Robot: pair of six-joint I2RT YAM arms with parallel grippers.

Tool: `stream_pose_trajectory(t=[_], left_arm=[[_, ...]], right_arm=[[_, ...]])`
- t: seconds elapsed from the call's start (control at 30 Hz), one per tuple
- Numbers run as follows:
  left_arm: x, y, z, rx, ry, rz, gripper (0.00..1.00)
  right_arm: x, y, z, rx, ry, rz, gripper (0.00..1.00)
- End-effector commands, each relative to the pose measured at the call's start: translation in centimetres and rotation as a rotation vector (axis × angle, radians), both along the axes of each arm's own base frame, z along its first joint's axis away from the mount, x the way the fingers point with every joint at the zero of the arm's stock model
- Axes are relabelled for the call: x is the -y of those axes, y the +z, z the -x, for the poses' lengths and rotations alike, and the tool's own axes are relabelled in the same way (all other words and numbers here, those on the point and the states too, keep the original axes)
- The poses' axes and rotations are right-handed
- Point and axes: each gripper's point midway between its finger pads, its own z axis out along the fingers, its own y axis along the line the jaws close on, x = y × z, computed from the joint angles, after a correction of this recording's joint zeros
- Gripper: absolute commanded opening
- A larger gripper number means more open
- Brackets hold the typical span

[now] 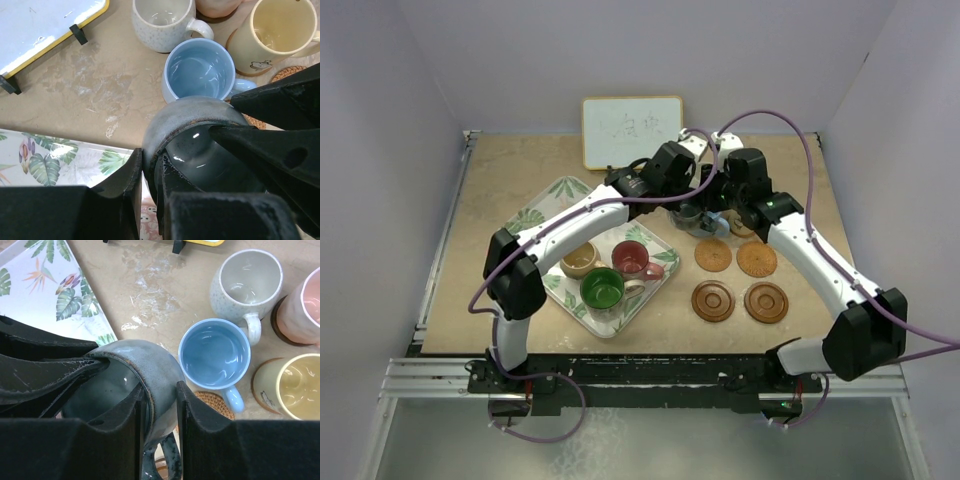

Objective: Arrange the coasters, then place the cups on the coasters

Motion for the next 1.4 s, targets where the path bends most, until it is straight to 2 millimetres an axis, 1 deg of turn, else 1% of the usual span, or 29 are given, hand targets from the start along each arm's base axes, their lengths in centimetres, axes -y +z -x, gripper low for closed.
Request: stream_pose_trajectory(t=[0.0, 0.03, 0.07, 0.13, 0.2, 0.27, 0.4, 0.57, 0.7, 0.87, 1.03, 1.2, 1.3, 1.37], left_arm=[[2.5, 9.3, 0.2, 0.16, -0.045, 0.241, 0.03], [2.6, 9.3, 0.3, 0.159, -0.049, 0.244, 0.03], [2.6, 9.3, 0.5, 0.158, -0.055, 0.246, 0.03], [2.6, 9.7, 0.8, 0.162, -0.073, 0.252, 0.03], [2.7, 10.3, 1.1, 0.166, -0.096, 0.265, 0.03], [3.0, 10.9, 1.7, 0.164, -0.129, 0.284, 0.03], [3.4, 11.8, 2.5, 0.166, -0.181, 0.311, 0.03], [4.3, 11.8, 3.2, 0.15, -0.244, 0.337, 0.04], [5.3, 11.7, 4.4, 0.119, -0.319, 0.366, 0.07], [6.0, 12.3, 6.0, 0.088, -0.399, 0.416, 0.11], [6.1, 13.4, 7.6, 0.068, -0.468, 0.472, 0.15], [6.6, 13.3, 9.9, 0.0, -0.569, 0.541, 0.19], [6.9, 12.9, 10.6, -0.026, -0.604, 0.559, 0.2], [6.8, 12.7, 10.7, -0.029, -0.607, 0.56, 0.2]], right_arm=[[3.9, -2.3, -0.3, -0.055, -0.126, 0.15, 0.05], [3.9, -2.1, -0.3, -0.052, -0.122, 0.152, 0.01], [4.0, -2.0, -0.2, -0.049, -0.121, 0.154, 0.0], [3.8, -1.7, -0.2, -0.041, -0.109, 0.151, 0.0], [4.2, -0.9, -0.6, -0.004, -0.111, 0.173, 0.0], [4.0, -0.5, -0.7, 0.009, -0.098, 0.171, 0.0], [3.9, -0.8, -0.5, 0.005, -0.086, 0.171, 0.0], [4.3, -1.0, -0.2, 0.003, -0.09, 0.188, 0.0], [4.7, -0.9, 0.4, 0.01, -0.098, 0.19, 0.0], [4.8, -0.3, 1.5, 0.034, -0.081, 0.169, 0.0], [4.9, 0.2, 2.4, 0.055, -0.067, 0.164, 0.0], [5.0, 0.0, 3.6, 0.07, -0.045, 0.149, 0.0], [5.1, 0.2, 3.8, 0.088, -0.037, 0.138, 0.0], [5.3, 0.2, 3.9, 0.091, -0.039, 0.137, 0.0]])
